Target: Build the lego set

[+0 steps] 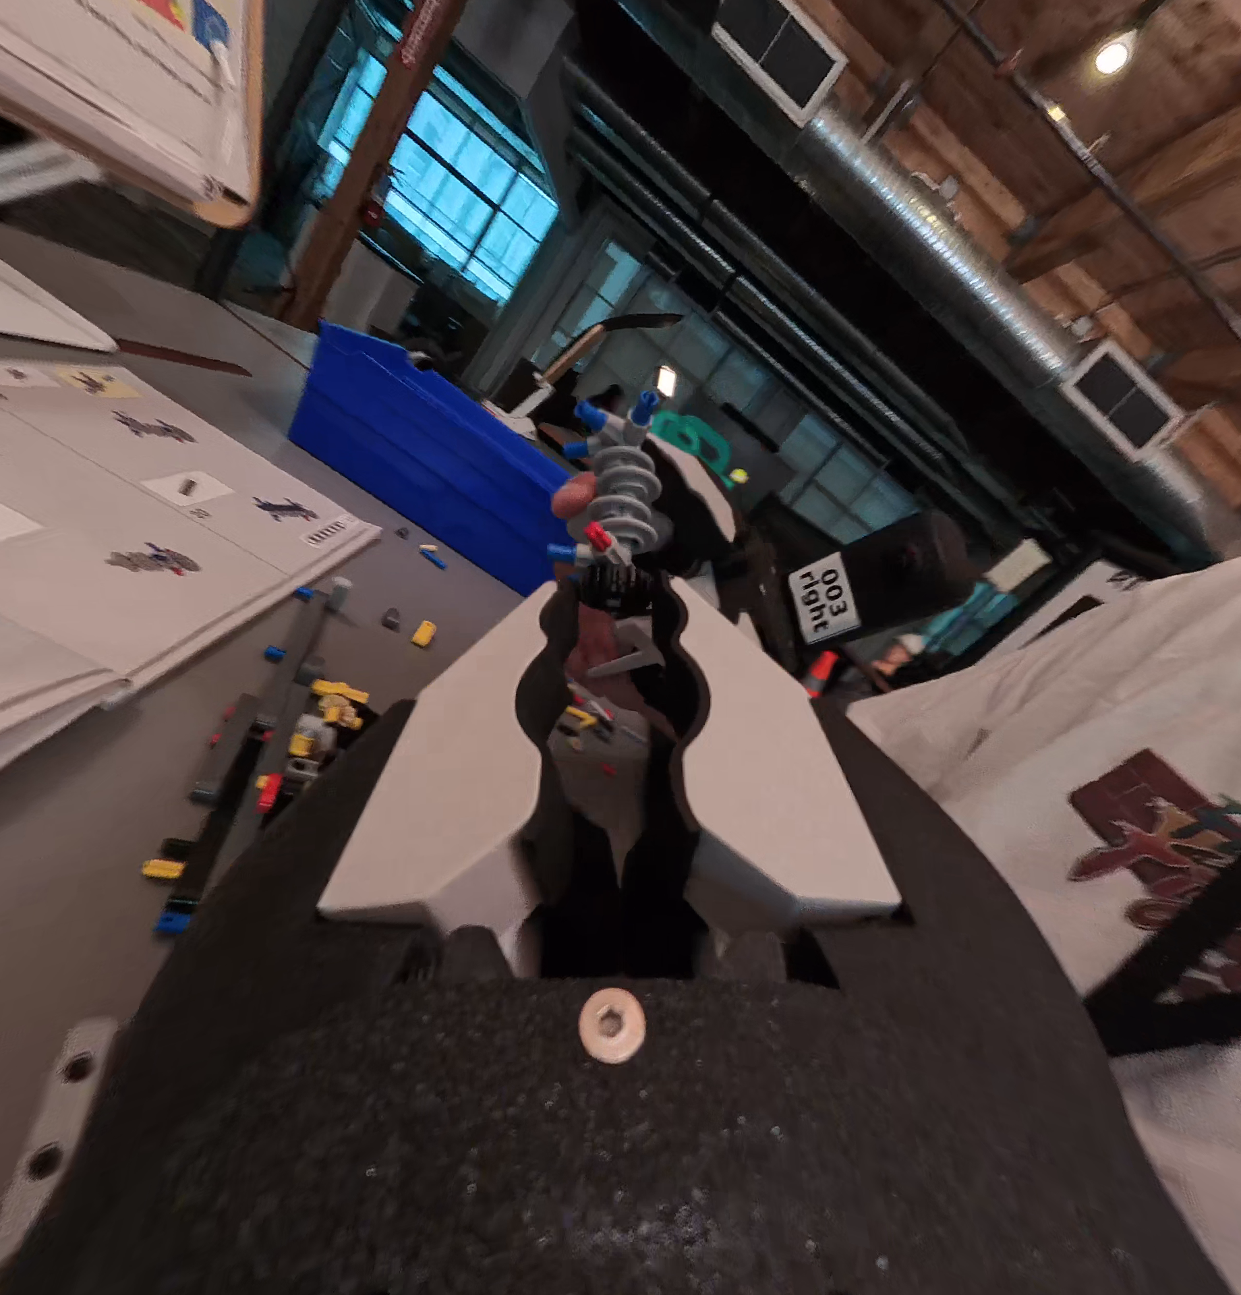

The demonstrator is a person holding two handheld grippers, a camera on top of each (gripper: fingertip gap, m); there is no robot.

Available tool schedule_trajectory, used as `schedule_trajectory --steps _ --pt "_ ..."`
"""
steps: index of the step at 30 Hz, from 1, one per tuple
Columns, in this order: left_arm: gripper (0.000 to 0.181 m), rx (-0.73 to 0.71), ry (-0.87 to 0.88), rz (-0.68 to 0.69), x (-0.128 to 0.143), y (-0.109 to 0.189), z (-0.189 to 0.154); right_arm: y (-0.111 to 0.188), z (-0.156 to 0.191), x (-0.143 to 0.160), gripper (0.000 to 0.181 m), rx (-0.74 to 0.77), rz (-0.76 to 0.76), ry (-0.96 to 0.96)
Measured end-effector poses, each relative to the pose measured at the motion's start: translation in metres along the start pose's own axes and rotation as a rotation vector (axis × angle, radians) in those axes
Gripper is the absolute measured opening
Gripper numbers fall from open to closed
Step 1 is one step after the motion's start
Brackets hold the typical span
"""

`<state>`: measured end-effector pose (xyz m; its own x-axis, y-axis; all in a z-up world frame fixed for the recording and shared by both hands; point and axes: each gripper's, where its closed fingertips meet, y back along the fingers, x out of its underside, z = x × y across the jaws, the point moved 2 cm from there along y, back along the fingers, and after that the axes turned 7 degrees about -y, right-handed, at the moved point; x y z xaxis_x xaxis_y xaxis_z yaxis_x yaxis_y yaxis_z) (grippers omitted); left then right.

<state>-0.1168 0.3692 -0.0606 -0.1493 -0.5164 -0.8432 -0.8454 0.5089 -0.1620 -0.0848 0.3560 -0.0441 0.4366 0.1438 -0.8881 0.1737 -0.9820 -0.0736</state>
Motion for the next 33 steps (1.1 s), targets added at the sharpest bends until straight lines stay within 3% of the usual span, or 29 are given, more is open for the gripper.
schedule_trajectory --steps 5,11,15,19,24,29,33 --pt "0.019 -0.229 -0.364 0.000 -0.013 0.008 0.003 0.007 -0.011 0.003 0.055 -0.085 0.008 -0.197" --pt "0.019 -0.542 -0.912 0.162 -0.004 0.005 0.010 0.021 -0.019 0.008 0.047 -0.288 0.011 -0.511" --pt "0.020 -0.689 -1.231 0.235 -0.002 0.006 0.011 0.029 -0.033 0.013 0.044 -0.323 0.016 -0.670" --pt "0.020 -0.661 -1.224 0.267 0.007 0.001 0.011 0.026 -0.029 0.025 0.045 -0.417 0.096 -0.843" --pt "0.020 -0.669 -1.234 0.232 0.002 0.004 0.009 0.035 -0.040 0.015 0.036 -0.389 0.023 -0.771" --pt "0.020 -0.728 -1.397 0.253 0.004 0.001 0.006 0.033 -0.027 0.016 0.037 -0.471 0.041 -0.837" --pt "0.020 -0.722 -1.373 0.255 0.004 0.002 0.008 0.030 -0.022 0.015 0.033 -0.464 0.052 -0.796"
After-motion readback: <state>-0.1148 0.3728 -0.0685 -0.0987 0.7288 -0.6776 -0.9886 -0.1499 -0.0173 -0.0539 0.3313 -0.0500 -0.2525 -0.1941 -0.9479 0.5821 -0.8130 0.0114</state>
